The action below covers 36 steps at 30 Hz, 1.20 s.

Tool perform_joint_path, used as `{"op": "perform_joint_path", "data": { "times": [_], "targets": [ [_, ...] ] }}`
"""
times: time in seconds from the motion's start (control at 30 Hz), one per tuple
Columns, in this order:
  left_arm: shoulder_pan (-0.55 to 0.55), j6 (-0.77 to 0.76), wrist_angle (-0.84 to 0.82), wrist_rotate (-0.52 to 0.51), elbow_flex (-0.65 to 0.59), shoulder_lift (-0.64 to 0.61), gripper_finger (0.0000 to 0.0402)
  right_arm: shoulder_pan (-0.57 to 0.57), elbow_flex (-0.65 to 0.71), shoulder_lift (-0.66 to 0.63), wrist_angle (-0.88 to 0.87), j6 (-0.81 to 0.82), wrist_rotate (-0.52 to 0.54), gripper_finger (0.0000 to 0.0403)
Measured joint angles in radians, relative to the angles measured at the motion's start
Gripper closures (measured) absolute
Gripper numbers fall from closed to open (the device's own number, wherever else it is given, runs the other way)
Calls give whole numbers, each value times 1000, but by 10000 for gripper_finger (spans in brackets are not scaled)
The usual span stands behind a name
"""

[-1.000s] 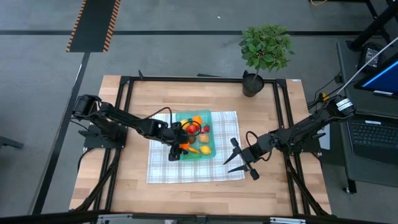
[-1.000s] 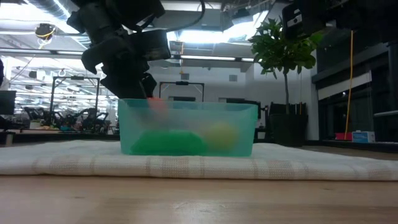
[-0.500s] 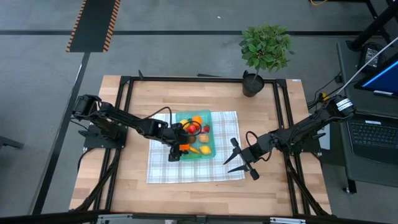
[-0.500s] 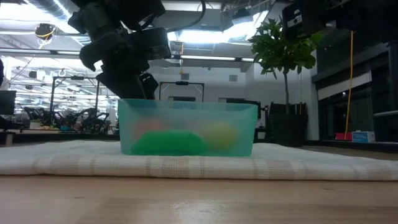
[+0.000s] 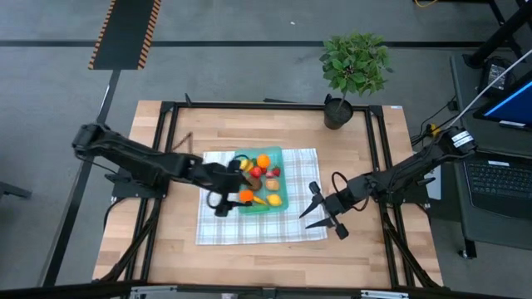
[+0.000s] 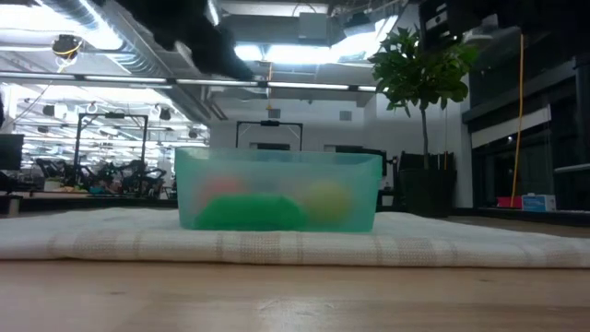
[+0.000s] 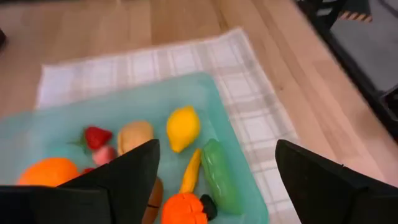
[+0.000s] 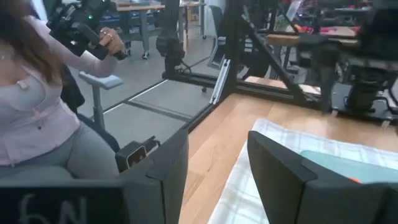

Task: Pick and placing Produce into tupperware
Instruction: Return to Home Position

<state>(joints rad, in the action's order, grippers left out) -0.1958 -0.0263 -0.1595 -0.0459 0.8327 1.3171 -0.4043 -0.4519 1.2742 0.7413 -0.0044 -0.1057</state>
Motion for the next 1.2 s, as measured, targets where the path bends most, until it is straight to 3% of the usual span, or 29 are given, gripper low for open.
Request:
{"op": "perform_joint_path", "data": {
  "times": [0.17,0.4,0.57,0.7,0.93,1.2],
  "targets": [
    [-26,34,-1,-49,-100,-195,93,20,0,-67,-33,-6,1,235],
    [-35,94,156,-53,-336,-542,94,86,0,-235,-189,-58,40,235],
    [-12,136,151,60,-449,-746,94,153,0,-359,-310,-62,37,235],
    [17,170,143,64,-518,-888,94,189,0,-436,-380,-87,36,235],
    [81,176,123,65,-622,-1078,94,246,6,-525,-490,-106,33,235],
    [116,154,158,95,-728,-1181,94,280,197,-613,-310,-95,33,235]
  ]
}}
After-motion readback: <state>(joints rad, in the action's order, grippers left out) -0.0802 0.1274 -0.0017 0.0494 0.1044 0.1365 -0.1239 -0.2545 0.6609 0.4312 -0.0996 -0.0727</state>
